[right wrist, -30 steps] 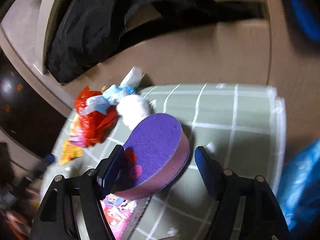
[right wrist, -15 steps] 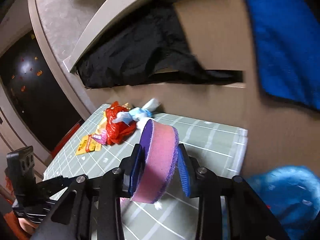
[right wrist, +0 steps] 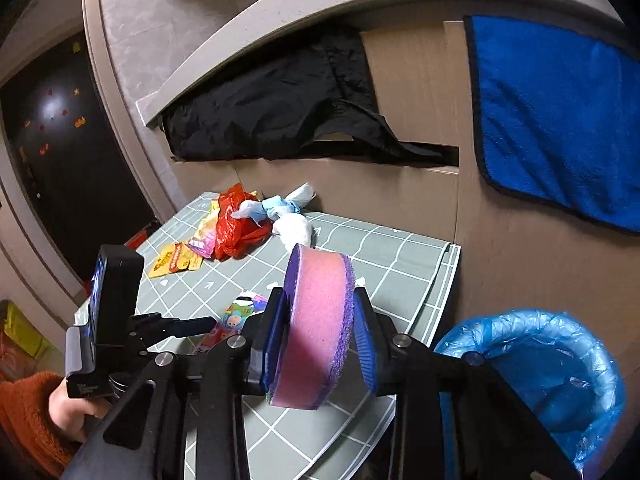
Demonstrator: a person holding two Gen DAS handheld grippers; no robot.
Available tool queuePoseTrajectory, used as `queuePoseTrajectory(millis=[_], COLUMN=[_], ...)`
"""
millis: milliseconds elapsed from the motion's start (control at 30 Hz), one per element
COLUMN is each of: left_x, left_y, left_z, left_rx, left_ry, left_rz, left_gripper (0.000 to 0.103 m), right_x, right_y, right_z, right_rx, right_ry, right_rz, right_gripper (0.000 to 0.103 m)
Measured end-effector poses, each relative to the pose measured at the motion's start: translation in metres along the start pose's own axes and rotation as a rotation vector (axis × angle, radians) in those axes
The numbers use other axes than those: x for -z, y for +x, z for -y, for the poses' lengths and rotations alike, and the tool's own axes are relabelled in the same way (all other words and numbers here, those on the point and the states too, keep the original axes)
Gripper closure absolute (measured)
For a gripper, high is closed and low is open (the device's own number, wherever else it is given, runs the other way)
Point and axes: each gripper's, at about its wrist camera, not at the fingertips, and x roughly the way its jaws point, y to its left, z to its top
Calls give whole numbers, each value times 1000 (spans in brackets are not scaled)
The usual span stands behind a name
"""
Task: Collect trash
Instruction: 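Grasp the purple sponge with the right gripper while the left gripper grasps the pink tissue pack, then carry the tissue pack and purple sponge over the blue bin and release both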
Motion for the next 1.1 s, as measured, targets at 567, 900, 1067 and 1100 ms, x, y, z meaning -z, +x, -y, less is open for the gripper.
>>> queuePoseTrajectory(millis=[567,900,1067,1100], left_x=[22,40,36,35], left_y=[-95,-177,-186,-184], left_z=[-40,1,46,55], left_rx=[69,94,114,117], left_ry=[-72,-13,50,61], left_rz=[201,365,398,393], left_gripper=[58,59,59,59], right_x=[5,17,32,35], right_y=[-13,-79,-123,-132], right_z=[-62,-77,-60,-55], right_rx=[20,95,159,179], right_ry=[-121,-164,-158,-157], right_rz=[10,125,166,174], right_gripper=[74,74,74,74])
